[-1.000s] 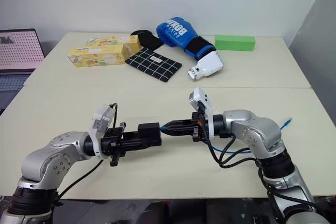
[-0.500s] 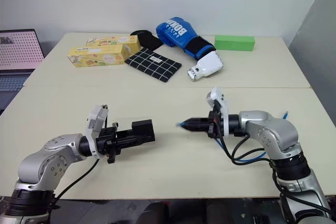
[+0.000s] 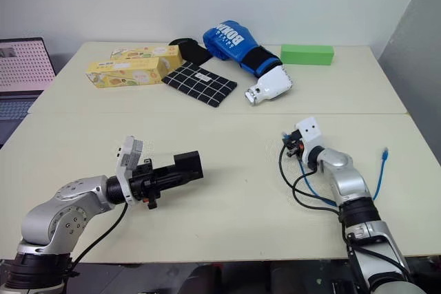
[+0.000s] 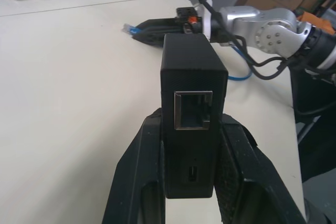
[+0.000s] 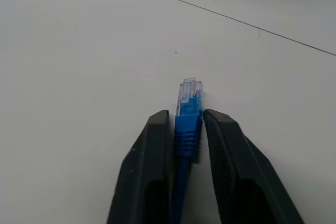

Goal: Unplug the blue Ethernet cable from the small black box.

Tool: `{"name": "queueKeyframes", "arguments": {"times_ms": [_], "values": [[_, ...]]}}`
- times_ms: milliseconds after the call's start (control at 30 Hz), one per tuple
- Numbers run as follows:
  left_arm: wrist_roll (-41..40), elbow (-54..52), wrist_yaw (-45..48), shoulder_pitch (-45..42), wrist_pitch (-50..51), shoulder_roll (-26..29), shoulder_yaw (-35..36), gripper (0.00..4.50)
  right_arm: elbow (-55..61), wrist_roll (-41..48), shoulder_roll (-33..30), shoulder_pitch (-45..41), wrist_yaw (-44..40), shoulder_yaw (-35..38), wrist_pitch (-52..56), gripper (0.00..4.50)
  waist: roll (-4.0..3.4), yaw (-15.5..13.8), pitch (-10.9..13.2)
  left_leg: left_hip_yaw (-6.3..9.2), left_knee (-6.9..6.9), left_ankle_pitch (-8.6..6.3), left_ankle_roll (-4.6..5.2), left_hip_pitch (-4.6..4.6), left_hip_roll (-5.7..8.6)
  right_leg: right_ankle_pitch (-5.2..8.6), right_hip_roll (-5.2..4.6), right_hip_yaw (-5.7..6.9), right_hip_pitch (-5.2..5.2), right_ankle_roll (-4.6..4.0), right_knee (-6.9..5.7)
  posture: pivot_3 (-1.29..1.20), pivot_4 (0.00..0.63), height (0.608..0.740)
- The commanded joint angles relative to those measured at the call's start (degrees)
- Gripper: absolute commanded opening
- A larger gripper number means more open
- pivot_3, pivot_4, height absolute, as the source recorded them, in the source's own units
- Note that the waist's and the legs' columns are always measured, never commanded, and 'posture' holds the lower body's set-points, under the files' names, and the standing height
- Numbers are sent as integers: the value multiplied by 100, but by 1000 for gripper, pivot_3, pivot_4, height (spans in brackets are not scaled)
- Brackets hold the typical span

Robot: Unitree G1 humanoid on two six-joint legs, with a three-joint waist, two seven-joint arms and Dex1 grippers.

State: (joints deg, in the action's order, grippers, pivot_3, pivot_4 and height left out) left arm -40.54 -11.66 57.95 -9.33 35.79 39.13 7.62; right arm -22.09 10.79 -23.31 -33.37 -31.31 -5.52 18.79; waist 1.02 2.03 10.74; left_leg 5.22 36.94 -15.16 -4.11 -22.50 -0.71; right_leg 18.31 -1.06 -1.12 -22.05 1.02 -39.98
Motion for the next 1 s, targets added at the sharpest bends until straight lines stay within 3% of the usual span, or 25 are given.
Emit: {"name": "queueKeyframes", "arguments": {"times_ms": [33, 167, 267, 433, 600, 833, 900, 1000], "values": [[276, 70, -499, -117, -365, -193, 238, 799, 551, 182, -144, -6, -343, 178, 243, 2102, 0, -5, 0, 0, 0, 0, 0, 0, 1, 0, 0, 1, 0, 0, 0, 0, 150, 740], [1101, 724, -1641, -440, -1481, -799, 497, 799, 1584, 320, -560, 145, -1133, 33, 172, 2996, 0, -25, 0, 3, 3, 0, 0, -4, 1, 0, -1, 3, -1, 0, 0, 0, 150, 740], [1684, 1445, -2303, -663, -2520, -1138, 713, 799, 2676, 554, -736, 161, -1748, -254, 267, 2996, -3, -36, 2, 6, 5, 0, 1, -10, 2, -1, -3, 7, -3, 2, 2, 0, 150, 740], [2209, 2422, -2516, -780, -3671, -1386, 683, 799, 3373, 494, -400, -80, -1728, -750, 645, 2996, 2, -5, -1, 11, 4, 0, -1, -10, 2, -2, -2, 12, -3, 2, 3, 0, 150, 740], [2630, 3493, -2894, -1018, -4784, -1587, 735, 799, 3417, 359, -3, -334, -1571, -1072, 973, 2996, 3, -30, -2, 20, 10, 1, -1, -14, 4, -2, -4, 18, -4, 2, 1, 0, 150, 740], [2750, 4570, -3098, -1162, -5260, -1697, 743, 799, 3357, 290, 47, -431, -1638, -1180, 1064, 2996, 6, -49, -3, 29, 14, 1, -1, -25, 13, -4, -9, 28, -4, 6, 4, 0, 150, 740], [2589, 4618, -3000, -1126, -5228, -1763, 797, 1501, 3363, 291, 36, -435, -1648, -1168, 1080, 3018, 6, -43, -4, 29, 14, 1, -1, -23, 12, -4, -10, 27, -4, 6, 3, 0, 150, 740], [2404, 4507, -2822, -996, -5130, -1827, 819, 2151, 3398, 300, 3, -428, -1665, -1160, 1120, 3018, 5, -34, -4, 30, 13, 1, -1, -21, 12, -4, -10, 28, -4, 6, 0, 0, 150, 740]]}}
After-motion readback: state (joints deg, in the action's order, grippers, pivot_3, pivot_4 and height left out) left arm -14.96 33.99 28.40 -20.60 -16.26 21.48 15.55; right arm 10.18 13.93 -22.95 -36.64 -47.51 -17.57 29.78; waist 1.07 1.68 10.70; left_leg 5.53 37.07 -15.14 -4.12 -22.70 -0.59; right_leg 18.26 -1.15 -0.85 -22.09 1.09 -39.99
